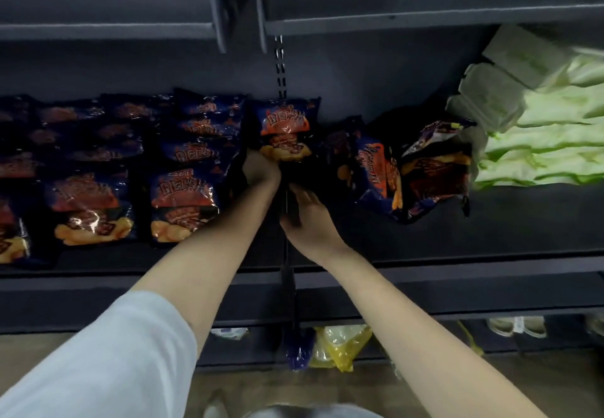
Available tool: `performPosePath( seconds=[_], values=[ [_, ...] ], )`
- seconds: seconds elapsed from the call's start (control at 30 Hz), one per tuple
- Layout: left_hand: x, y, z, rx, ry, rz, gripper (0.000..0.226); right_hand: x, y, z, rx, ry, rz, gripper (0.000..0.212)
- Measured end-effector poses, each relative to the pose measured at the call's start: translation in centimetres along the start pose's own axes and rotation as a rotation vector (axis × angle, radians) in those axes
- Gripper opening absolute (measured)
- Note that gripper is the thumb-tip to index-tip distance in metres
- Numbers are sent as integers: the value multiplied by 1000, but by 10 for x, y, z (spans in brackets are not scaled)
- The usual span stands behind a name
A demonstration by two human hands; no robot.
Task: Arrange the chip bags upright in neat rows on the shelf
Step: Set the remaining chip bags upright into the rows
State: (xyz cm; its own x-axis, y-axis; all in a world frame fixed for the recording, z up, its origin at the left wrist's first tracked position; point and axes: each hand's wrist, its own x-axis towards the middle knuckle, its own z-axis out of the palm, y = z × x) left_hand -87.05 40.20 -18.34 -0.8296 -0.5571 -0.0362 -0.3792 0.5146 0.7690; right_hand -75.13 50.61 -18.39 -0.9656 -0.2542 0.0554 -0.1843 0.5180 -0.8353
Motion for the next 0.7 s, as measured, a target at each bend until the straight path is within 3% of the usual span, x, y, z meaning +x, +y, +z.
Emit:
performPosePath(
  seconds=[0.1, 0.17, 0.27, 0.43, 0.5, 0.6, 0.7],
  values=[
    [-19, 2, 5, -81, -42, -40, 51, 27, 2, 6, -54, 22, 70, 58],
    [-32, -7, 8, -146, -60, 28, 60, 44, 5, 3, -118, 31, 44, 57],
    [-42, -30, 6, -111, -21, 215, 64, 65, 14, -4, -135, 67, 33, 54],
    [-50, -42, 7, 45, -70, 595, 56, 92, 21, -15, -26, 312, 79, 51],
    [-52, -42, 9, 59, -88, 640, 54, 104, 21, -12, -104, 357, 117, 60],
    [-53, -43, 8, 75, -63, 682, 49, 117, 20, -5, -147, 366, 182, 91],
    [-52, -44, 8, 107, -79, 679, 48, 125, 17, 1, -62, 397, 199, 97]
  ],
)
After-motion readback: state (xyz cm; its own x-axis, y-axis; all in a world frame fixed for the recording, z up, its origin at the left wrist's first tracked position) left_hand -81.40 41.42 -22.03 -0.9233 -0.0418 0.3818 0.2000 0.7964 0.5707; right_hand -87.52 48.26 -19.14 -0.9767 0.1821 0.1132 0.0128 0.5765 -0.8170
